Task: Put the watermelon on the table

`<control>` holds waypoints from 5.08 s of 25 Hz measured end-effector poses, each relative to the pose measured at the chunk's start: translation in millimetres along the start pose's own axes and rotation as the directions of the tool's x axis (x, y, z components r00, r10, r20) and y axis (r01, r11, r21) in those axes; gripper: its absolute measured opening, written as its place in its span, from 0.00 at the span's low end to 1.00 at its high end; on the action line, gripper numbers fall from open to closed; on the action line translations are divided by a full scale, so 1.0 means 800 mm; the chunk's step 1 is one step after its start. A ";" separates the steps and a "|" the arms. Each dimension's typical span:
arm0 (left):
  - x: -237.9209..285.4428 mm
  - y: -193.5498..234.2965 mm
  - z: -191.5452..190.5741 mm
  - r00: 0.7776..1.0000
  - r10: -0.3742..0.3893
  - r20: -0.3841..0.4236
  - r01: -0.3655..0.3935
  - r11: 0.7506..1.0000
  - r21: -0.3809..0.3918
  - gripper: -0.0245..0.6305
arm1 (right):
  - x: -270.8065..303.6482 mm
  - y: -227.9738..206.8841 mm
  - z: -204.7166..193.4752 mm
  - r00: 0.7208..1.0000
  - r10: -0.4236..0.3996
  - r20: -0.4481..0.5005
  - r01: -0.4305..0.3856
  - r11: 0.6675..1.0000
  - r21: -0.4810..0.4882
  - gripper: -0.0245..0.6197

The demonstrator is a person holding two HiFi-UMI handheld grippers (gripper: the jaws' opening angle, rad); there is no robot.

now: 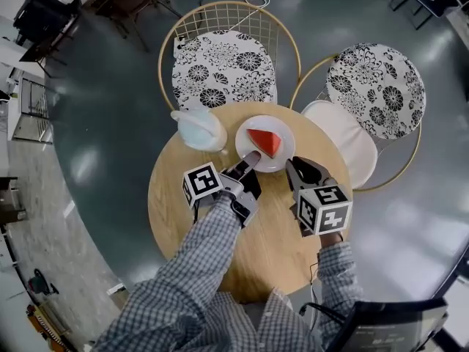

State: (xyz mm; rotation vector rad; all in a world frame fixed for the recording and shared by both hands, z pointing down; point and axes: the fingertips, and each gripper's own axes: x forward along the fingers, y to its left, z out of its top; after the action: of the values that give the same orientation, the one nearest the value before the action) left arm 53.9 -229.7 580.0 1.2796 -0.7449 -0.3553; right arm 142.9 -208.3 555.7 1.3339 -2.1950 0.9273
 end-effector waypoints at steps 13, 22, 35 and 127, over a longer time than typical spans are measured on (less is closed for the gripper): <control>0.001 0.001 0.002 1.000 0.003 0.000 -0.003 1.000 -0.007 0.08 | 0.004 0.071 -0.033 0.993 -0.087 -0.078 -0.018 0.546 -0.837 0.13; 0.002 0.001 0.004 1.000 0.007 0.007 -0.007 1.000 -0.010 0.08 | 0.008 0.076 -0.027 0.989 -0.148 -0.014 0.040 0.355 -0.934 0.13; 0.002 0.002 0.005 1.000 0.015 0.025 -0.014 0.999 -0.028 0.08 | 0.009 0.082 -0.024 0.992 -0.126 -0.008 0.035 0.336 -0.941 0.13; -0.268 -0.103 -0.077 0.976 -0.067 -0.206 0.170 0.828 0.535 0.05 | -0.175 0.194 -0.040 0.959 -0.120 0.258 0.099 0.991 0.095 0.05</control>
State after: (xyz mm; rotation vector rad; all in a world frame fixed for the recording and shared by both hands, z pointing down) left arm -45.7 -73.4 430.8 1.8873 -0.6326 -0.1174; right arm 69.8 -49.0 437.4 1.6856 -2.2669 0.8465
